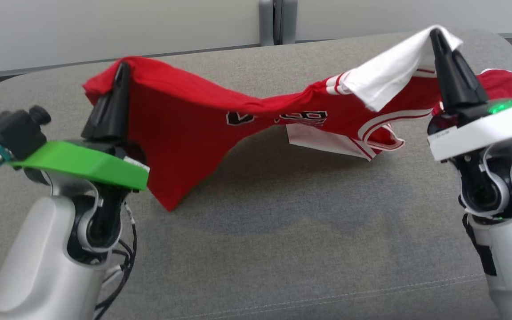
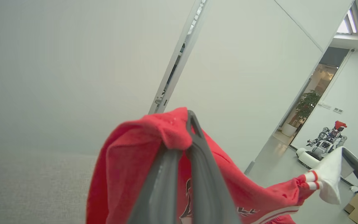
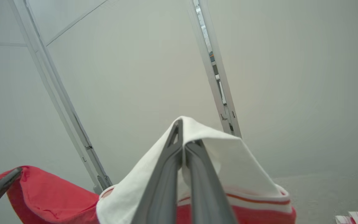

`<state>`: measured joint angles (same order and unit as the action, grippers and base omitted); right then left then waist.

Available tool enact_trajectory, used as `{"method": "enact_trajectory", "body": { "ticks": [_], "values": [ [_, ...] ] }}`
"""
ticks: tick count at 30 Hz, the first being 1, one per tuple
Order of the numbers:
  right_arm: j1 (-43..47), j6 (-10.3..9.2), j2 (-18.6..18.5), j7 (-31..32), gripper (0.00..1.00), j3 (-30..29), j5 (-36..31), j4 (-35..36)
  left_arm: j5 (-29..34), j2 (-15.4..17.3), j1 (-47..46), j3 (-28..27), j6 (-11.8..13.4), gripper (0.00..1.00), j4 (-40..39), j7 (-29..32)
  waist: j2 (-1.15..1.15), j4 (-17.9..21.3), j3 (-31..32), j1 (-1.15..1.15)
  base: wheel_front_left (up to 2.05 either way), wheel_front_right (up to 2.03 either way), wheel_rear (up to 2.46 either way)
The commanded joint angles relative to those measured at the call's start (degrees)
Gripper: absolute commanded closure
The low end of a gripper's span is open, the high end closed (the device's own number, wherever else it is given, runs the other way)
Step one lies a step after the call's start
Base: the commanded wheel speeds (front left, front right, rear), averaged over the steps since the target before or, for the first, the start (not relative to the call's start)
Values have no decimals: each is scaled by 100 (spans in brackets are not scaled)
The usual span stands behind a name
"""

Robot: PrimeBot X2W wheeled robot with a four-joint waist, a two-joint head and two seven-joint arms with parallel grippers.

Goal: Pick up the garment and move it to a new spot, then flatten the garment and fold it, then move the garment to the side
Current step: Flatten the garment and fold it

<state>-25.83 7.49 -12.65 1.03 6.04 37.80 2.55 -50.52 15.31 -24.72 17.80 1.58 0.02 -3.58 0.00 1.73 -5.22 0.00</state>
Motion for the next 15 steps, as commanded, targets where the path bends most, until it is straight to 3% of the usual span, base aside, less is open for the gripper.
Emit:
{"method": "enact_trajectory", "body": {
  "ticks": [1,9,15],
  "values": [
    [-225,0,0,132,100,-61,-105,105,48,98,-277,-19,42,100,-84,121,0,26,42,0,0,0,0],
    [-1375,0,58,712,100,-337,-354,328,297,417,-1538,49,120,100,-195,802,0,98,81,0,0,0,0],
    [-2502,0,202,1056,100,-510,-380,-216,334,581,-2469,24,211,100,398,1346,0,196,-203,0,0,0,0]
  ]
}}
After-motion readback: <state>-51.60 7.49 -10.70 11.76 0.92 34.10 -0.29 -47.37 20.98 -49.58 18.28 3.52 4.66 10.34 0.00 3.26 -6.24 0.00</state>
